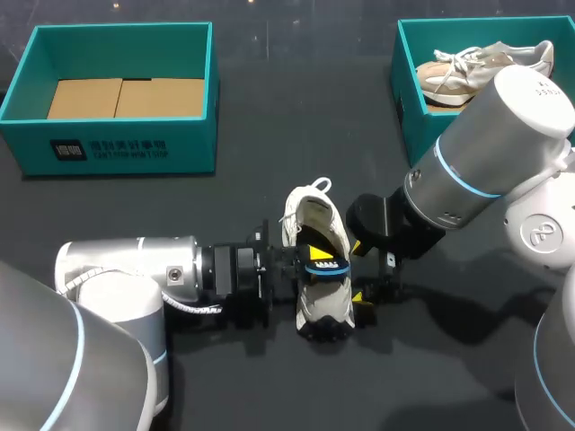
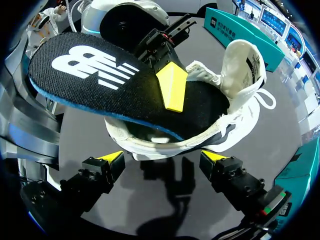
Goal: Take the shoe out of the shoebox, open the shoe tongue, remove and reinsert the insole, then place the shoe into the shoebox
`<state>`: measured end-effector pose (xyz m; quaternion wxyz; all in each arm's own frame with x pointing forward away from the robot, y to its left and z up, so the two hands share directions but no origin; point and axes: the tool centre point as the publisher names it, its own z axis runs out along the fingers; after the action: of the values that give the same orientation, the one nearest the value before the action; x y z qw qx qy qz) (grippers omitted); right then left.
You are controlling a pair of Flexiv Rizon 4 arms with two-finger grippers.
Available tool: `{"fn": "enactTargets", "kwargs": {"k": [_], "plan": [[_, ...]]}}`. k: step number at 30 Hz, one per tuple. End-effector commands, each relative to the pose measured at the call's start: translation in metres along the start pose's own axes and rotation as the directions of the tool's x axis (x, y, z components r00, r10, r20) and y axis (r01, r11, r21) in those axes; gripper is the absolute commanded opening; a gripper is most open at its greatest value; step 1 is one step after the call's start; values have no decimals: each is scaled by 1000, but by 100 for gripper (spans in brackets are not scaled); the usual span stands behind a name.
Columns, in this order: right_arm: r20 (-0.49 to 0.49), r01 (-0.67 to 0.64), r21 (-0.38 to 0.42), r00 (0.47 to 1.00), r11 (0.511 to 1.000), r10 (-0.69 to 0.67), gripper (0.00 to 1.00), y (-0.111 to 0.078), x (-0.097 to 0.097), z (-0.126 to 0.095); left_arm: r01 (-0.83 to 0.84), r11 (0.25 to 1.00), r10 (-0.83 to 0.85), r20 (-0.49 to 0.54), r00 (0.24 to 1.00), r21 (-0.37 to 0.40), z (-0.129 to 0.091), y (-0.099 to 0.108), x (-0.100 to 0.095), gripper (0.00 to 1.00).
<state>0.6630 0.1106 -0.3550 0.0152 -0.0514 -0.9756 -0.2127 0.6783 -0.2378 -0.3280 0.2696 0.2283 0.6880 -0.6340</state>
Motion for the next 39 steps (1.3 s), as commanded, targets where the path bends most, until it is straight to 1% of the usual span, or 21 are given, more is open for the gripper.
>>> {"fn": "enactTargets", "kwargs": {"k": [1,8,11,14,15,16,19,27,33,35,36,37,38,39], "plan": [[2,0,0,1000,1000,0,100,0,1,1,0,1000,0,-2,1000,-12,0,2,3,0],[2,0,0,1000,1000,0,100,0,1,1,5,997,-8,-30,1000,-73,2,7,4,0],[2,0,0,1000,1000,0,100,0,1,1,15,997,-18,-35,999,-75,2,7,4,0],[2,0,0,1000,1000,0,100,0,1,1,18,997,-21,-40,999,-69,2,3,4,0],[2,0,0,1000,1000,0,100,0,1,1,22,998,-25,-42,999,-63,2,2,4,6],[2,0,0,1000,1000,0,100,0,1,1,24,998,-27,-42,999,-61,2,0,4,16],[2,0,0,1000,1000,0,100,0,1,1,26,998,-28,-43,999,-51,1,-6,2,29],[2,0,0,1000,1000,0,100,0,1,1,16,999,-17,-44,999,-31,0,-21,-2,27],[2,0,0,1000,1000,0,100,0,1,1,24,999,-26,-58,998,-32,1,-29,-1,30],[2,0,0,1000,1000,0,100,0,1,1,27,999,-29,-62,998,-33,2,-30,0,28],[2,0,0,1000,1000,0,100,0,1,1,27,999,-29,-63,998,-33,2,-31,0,23],[2,0,0,1000,1000,0,100,0,1,1,27,999,-29,-64,998,-34,2,-32,0,14],[2,0,0,1000,1000,0,100,0,1,1,26,999,-28,-64,998,-35,2,-34,1,0],[2,0,0,1000,1000,0,100,0,1,1,21,999,-23,-64,998,-38,2,-34,1,0]]}}
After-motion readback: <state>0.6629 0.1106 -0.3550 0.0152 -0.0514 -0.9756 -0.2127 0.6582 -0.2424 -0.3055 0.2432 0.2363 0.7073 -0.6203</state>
